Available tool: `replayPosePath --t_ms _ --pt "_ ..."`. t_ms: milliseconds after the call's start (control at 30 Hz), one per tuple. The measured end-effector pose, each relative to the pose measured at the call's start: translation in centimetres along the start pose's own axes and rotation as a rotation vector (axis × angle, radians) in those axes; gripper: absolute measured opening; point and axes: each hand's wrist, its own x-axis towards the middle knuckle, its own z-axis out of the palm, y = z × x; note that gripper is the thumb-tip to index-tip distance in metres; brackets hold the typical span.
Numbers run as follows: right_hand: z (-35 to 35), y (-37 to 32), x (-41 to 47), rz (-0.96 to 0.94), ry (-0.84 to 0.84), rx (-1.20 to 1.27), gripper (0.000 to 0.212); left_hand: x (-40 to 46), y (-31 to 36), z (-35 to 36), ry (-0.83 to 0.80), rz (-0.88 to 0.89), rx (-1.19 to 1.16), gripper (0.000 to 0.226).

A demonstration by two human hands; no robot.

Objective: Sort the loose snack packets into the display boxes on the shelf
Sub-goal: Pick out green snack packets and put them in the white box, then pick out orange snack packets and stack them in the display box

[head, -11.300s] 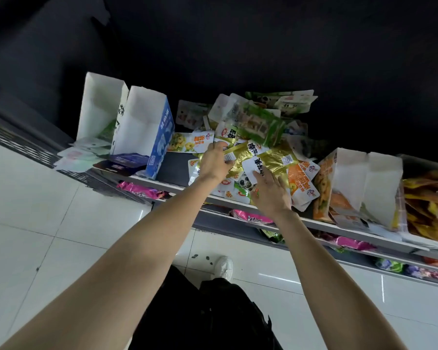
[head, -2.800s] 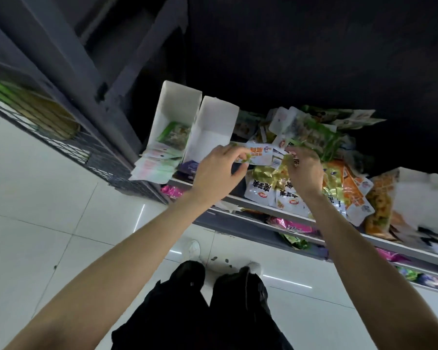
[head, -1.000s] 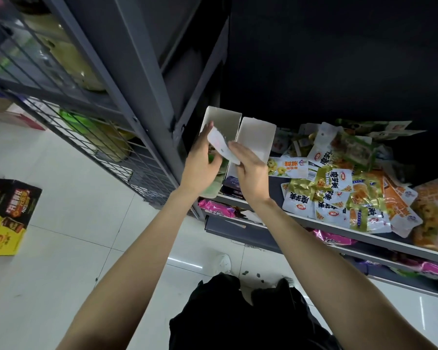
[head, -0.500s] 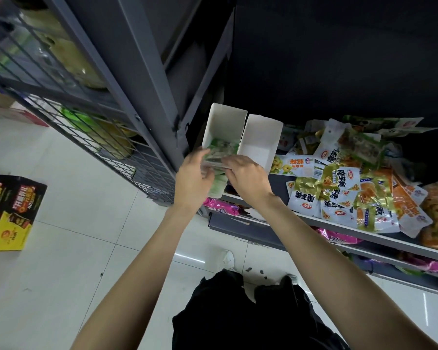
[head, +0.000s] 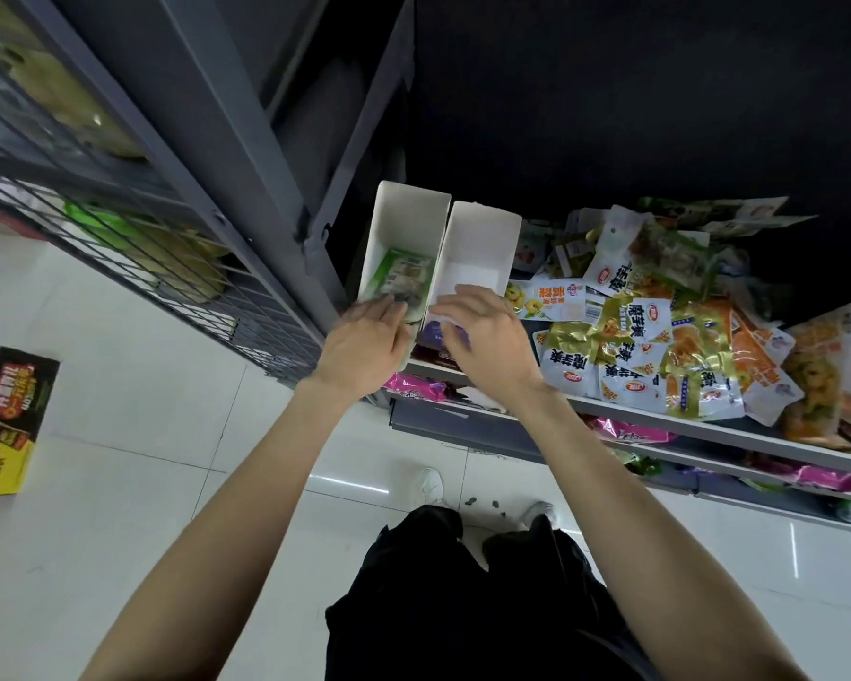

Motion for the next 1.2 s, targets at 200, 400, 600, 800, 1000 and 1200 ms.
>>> replayPosePath --t_ms 200,400,600,800,1000,1200 --pt "-4.7 7.1 -7.9 0.302 0.100 0.026 0.022 -1.2 9.3 -0.4 0.406 0.234 -0.331 0.024" --pt "-4.6 16.1 -11.2 0.366 -0.110 -0.208 0.031 3.3 16.8 6.1 0.193 0.032 -0.518 0.026" --pt "-2.5 18.1 -10.5 0.301 -0.396 -0.440 0.039 10.8 16.9 12.6 -0.027 -0.197 -0.307 0.067" --pt "-2.0 18.4 -10.6 0.298 -0.319 -0.417 0.036 12.2 15.8 14.0 -0.022 -0.087 -0.038 0.051" --pt "-2.5 17.9 -10.3 0.420 -0.093 -0.068 0.035 10.8 16.9 12.2 0.216 -0.001 -0.208 0.022" --pt "-6.5 12.4 -9.3 0.512 0.143 0.543 0.058 7.7 20.6 7.7 0.112 -0.120 -0.874 0.025"
